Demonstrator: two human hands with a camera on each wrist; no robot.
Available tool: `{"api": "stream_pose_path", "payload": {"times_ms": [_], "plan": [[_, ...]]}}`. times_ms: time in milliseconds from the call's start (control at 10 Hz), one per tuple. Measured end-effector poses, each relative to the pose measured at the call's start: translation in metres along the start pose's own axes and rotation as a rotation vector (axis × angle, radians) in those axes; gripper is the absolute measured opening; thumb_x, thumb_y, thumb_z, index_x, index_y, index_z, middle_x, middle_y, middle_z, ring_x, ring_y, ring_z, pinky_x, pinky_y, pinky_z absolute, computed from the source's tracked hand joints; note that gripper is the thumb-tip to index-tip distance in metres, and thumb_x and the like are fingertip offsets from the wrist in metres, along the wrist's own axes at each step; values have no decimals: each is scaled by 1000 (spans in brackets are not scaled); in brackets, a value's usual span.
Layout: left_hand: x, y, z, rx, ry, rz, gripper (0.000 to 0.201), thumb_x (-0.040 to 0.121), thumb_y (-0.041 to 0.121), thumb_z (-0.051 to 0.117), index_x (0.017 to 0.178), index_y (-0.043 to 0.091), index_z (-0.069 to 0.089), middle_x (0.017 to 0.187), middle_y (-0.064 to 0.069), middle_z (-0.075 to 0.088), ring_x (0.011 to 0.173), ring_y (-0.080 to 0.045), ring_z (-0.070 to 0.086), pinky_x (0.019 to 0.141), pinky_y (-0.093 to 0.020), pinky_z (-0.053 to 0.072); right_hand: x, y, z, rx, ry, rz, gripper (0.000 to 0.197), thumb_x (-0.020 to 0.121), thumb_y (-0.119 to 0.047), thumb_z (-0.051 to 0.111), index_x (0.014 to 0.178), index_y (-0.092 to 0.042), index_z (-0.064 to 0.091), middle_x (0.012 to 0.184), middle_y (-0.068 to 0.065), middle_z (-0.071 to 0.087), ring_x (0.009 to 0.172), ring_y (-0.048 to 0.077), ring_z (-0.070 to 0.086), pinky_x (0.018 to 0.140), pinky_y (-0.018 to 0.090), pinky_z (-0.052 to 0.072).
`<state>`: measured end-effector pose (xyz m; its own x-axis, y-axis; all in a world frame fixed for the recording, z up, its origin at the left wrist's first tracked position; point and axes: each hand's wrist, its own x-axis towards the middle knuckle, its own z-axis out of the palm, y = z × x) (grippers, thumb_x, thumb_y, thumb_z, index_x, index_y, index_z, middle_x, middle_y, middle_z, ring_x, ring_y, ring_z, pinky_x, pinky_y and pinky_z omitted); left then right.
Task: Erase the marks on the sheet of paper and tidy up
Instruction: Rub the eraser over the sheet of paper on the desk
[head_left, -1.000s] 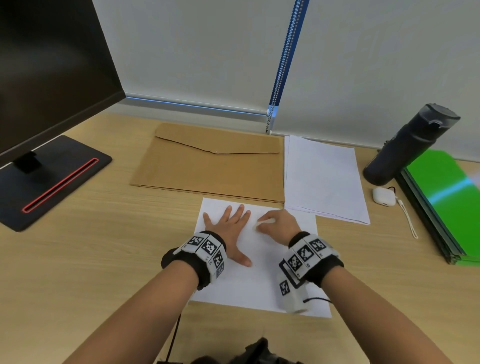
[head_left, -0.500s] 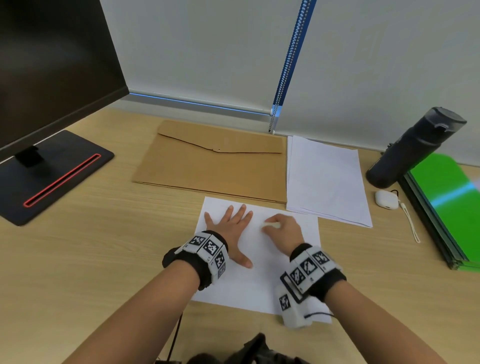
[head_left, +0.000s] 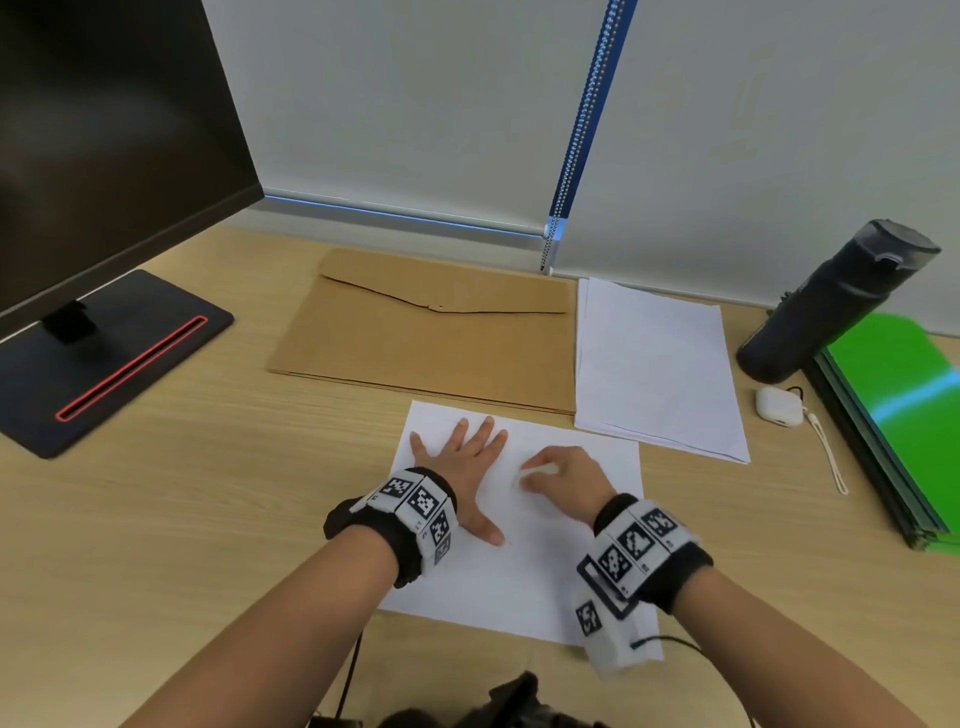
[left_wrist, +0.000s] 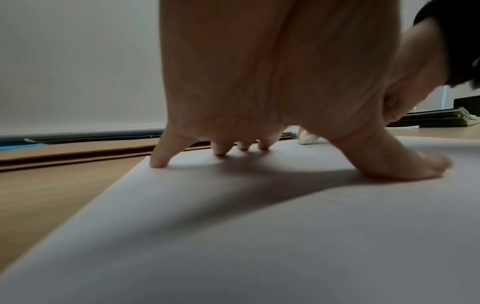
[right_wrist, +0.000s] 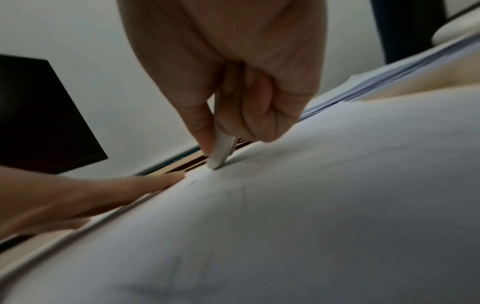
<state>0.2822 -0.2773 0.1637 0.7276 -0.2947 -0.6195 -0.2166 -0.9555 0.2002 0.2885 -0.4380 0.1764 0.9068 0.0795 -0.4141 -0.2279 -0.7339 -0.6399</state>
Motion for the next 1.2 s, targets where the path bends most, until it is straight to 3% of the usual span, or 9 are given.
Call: {"api": "stream_pose_path", "payload": {"times_ms": [100, 300, 500, 600, 700, 900, 1000, 1100, 1200], "plan": [[-1, 0, -1, -4, -1, -6, 127, 68, 63, 70, 147, 28, -22, 153, 10, -31, 143, -20, -24, 104, -71, -3, 8, 2, -12, 75, 178, 56, 22, 85, -18, 62, 105, -10, 64, 120, 12, 59, 112, 26, 53, 85, 23, 37], [0, 1, -1, 14, -14, -6, 127, 69, 63, 71, 147, 28, -23, 152, 9, -32, 143, -21, -24, 105, -71, -2, -8, 4, 4, 2, 4, -18, 16, 84, -18, 63, 99, -14, 64, 110, 7, 60, 100, 20, 54, 81, 24, 39], [-2, 1, -1, 3, -13, -8, 127, 68, 62, 72, 147, 28, -22, 153, 10, -31, 143, -20, -23, 106, -72, -1, 0, -3, 4, -8, 127, 2, 25, 88, -18, 57, 111, -9, 60, 119, 10, 60, 110, 25, 54, 82, 23, 37], [0, 1, -1, -4, -8, 0, 128, 68, 63, 72, 147, 27, -22, 153, 9, -32, 143, -20, -24, 105, -72, -1, -11, -3, 12, -90, -74, -22, 21, 86, -19, 60, 106, -11, 61, 107, 6, 61, 90, 18, 54, 68, 19, 38], [0, 1, -1, 4, -11, -2, 127, 68, 63, 71, 147, 28, -22, 152, 10, -32, 143, -21, -24, 105, -72, -1, 3, -9, -3, 30, -56, 73, 11, 85, -22, 63, 89, -16, 55, 76, -2, 51, 58, 10, 45, 42, 15, 34], [0, 1, -1, 2, -3, -13, 127, 68, 63, 71, 147, 29, -22, 153, 10, -32, 143, -20, -23, 105, -72, -1, 14, -16, 0, 161, 127, 109, 4, 85, -15, 58, 89, -14, 56, 77, 10, 59, 46, 15, 50, 39, 21, 44], [0, 1, -1, -7, 2, -11, 127, 68, 63, 71, 147, 29, -21, 153, 10, -31, 143, -20, -23, 105, -72, -1, 4, -16, 3, 126, -40, 105, 9, 84, -16, 63, 92, -12, 59, 64, 7, 53, 45, 14, 45, 31, 13, 33], [1, 1, -1, -7, 3, -11, 127, 68, 62, 72, 147, 29, -21, 153, 10, -31, 143, -20, -23, 106, -72, -1, 9, -18, -3, 140, -11, 106, 11, 83, -15, 65, 92, -11, 61, 60, 5, 52, 43, 15, 44, 30, 12, 31], [0, 0, -1, -9, 1, -16, 127, 68, 62, 72, 147, 29, -22, 153, 10, -31, 143, -20, -23, 106, -72, -1, 19, -20, 1, 153, 137, 77, 13, 84, -15, 60, 96, -11, 64, 68, 6, 55, 48, 16, 47, 42, 22, 42]]}}
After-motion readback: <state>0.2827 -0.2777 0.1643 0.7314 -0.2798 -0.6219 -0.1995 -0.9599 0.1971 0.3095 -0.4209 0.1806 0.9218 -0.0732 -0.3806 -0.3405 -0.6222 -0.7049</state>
